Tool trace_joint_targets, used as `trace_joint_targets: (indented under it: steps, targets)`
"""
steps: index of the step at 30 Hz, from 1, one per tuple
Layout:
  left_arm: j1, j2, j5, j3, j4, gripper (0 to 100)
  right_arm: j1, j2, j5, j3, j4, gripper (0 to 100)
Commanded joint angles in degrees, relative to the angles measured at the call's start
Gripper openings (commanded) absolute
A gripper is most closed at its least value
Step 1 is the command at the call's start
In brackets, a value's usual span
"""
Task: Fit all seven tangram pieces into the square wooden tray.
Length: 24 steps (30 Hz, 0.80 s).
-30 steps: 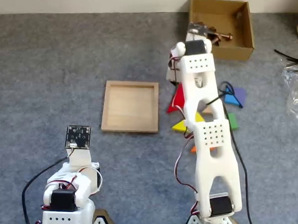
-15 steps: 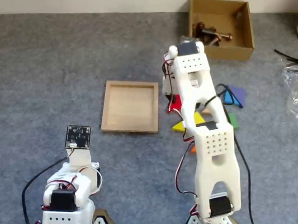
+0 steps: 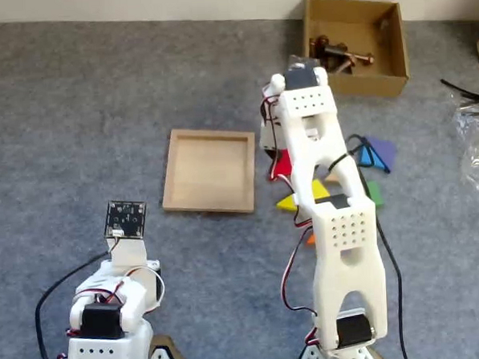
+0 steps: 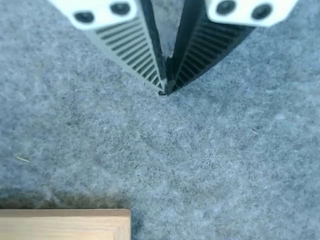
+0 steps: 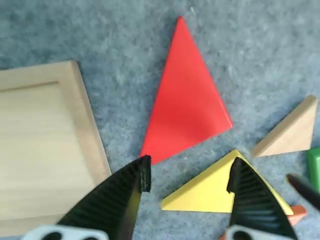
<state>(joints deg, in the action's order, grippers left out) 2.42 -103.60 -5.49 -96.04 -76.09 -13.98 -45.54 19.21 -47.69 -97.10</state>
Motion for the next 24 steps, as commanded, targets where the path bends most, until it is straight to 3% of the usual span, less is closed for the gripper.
trace_joint_targets:
  steps: [1, 12, 17, 24]
  targets:
    - [-1.0, -0.4, -0.4, -1.1, 0.2, 1, 0.3, 2.6, 0.6, -0.5, 0.7, 24.1]
    - [-1.0, -0.4, -0.4, -1.1, 0.2, 1, 0.0, 2.6, 0.7, -0.1, 0.7, 24.1]
    - [-1.0, -0.4, -0.4, -1.1, 0.2, 1, 0.3, 2.5, 8.0, -0.1, 3.6, 24.1]
    - [-1.0, -0.4, -0.4, -1.1, 0.2, 1, 0.3, -0.7, 8.7, 0.7, 4.8, 24.1]
